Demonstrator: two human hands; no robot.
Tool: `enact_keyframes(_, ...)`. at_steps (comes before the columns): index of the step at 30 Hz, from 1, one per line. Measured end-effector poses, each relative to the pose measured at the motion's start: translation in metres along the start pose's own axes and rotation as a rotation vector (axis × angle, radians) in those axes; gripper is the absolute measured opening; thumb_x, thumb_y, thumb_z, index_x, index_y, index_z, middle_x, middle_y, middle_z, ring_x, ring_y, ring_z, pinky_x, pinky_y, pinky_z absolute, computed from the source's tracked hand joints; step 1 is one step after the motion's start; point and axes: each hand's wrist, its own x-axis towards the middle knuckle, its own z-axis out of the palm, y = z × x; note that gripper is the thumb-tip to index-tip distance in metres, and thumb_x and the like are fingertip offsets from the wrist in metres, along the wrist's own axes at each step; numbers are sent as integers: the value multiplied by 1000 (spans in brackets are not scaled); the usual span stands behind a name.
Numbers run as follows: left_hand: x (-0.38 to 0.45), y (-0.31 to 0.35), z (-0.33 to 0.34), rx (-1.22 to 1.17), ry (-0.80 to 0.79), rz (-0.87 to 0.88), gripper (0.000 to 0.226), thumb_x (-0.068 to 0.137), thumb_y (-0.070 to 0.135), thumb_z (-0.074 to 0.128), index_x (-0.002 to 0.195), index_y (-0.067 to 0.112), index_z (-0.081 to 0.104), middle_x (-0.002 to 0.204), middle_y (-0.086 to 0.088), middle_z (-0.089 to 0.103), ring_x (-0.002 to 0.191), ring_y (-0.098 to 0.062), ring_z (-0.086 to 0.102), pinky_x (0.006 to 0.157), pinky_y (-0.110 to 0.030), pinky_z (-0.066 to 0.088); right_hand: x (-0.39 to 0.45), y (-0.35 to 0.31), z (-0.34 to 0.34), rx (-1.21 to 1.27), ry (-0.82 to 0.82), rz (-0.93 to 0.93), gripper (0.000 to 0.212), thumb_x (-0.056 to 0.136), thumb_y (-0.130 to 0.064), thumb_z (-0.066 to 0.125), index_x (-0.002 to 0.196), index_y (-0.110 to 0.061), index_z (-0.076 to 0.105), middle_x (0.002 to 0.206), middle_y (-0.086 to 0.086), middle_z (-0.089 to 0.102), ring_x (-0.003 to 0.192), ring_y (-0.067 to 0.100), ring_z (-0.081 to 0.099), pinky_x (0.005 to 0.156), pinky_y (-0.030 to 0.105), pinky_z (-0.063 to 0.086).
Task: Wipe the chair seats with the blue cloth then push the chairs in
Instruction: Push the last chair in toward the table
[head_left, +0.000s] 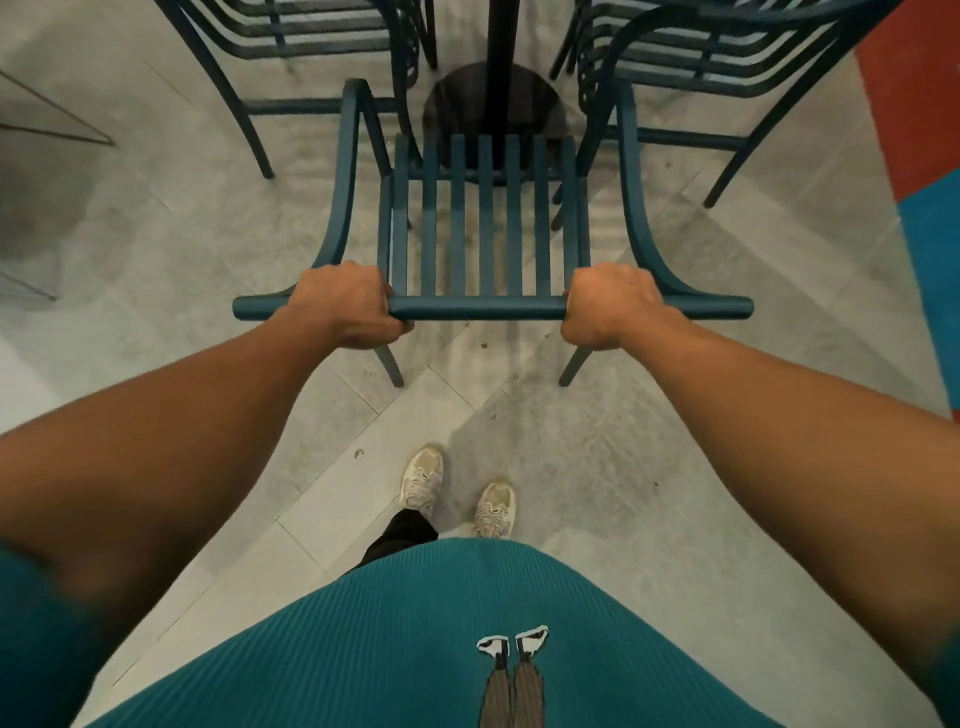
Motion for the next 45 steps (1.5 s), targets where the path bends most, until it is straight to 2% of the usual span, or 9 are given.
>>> enact_keyframes(5, 33, -12, -19, 9, 29, 11, 48, 84, 64, 51, 110, 28, 69, 73, 1, 57, 76, -23, 58, 68, -35, 49, 35, 6, -15, 10, 37, 10, 12, 79, -28, 57, 87, -19, 58, 72, 2, 53, 73, 26, 54, 63, 33, 42)
enact_keyframes(12, 67, -32, -41, 4, 43, 5, 52, 83, 64, 54, 108, 20, 68, 71, -2, 58, 66, -18, 55, 59, -31, 44, 69, 2, -35, 12, 51, 7, 16, 79, -30, 57, 91, -21, 57, 72, 2, 52, 74, 26, 55, 64, 34, 44)
enact_keyframes(16, 69, -38, -43, 16, 41, 7, 50, 84, 63, 54, 107, 21, 68, 71, -2, 58, 67, -20, 55, 63, -32, 46, 71, -3, -35, 13, 43, 12, 16, 78, -30, 58, 89, -19, 59, 72, 2, 55, 71, 24, 56, 60, 33, 45)
enact_keyframes(22, 62, -30, -31, 10, 50, 4, 46, 85, 63, 52, 104, 24, 68, 70, 1, 56, 63, -15, 50, 63, -32, 42, 66, 2, -34, -13, 4, 19, 19, 81, -33, 59, 91, -17, 59, 74, 2, 56, 71, 22, 55, 62, 33, 44)
enact_keyframes(26, 62, -30, -32, -29, 28, 31, 47, 84, 62, 52, 101, 22, 69, 71, 0, 58, 66, -17, 54, 67, -33, 49, 67, 4, -35, -11, 0, 21, 23, 82, -36, 59, 96, -18, 60, 74, 2, 54, 73, 22, 55, 64, 33, 44)
enact_keyframes(29, 64, -29, -37, -39, 39, 50, 47, 84, 61, 53, 98, 18, 67, 71, 0, 56, 70, -20, 57, 65, -33, 47, 68, 4, -39, -19, 5, 38, 28, 82, -41, 60, 100, -19, 61, 73, 1, 52, 76, 24, 55, 67, 34, 45)
enact_keyframes(33, 69, -32, -40, -40, 38, 60, 49, 84, 62, 54, 97, 15, 63, 71, -1, 56, 65, -18, 53, 61, -32, 47, 72, 2, -41, -28, 6, 69, 30, 81, -41, 60, 101, -18, 60, 74, 2, 54, 78, 25, 56, 70, 36, 47)
enact_keyframes(38, 91, -41, -54, -62, 48, 54, 51, 80, 61, 59, 101, 14, 64, 76, -3, 58, 74, -24, 59, 74, -40, 56, 92, 1, -54, -34, 44, 104, 25, 79, -35, 62, 98, -18, 61, 73, 2, 53, 76, 27, 55, 69, 36, 46)
enact_keyframes(45, 109, -45, -71, -42, 99, 59, 47, 78, 59, 58, 95, 15, 62, 76, -5, 58, 75, -27, 61, 75, -42, 57, 115, 5, -64, -67, 73, 123, 23, 80, -34, 58, 95, -19, 62, 70, 4, 52, 74, 27, 57, 71, 39, 52)
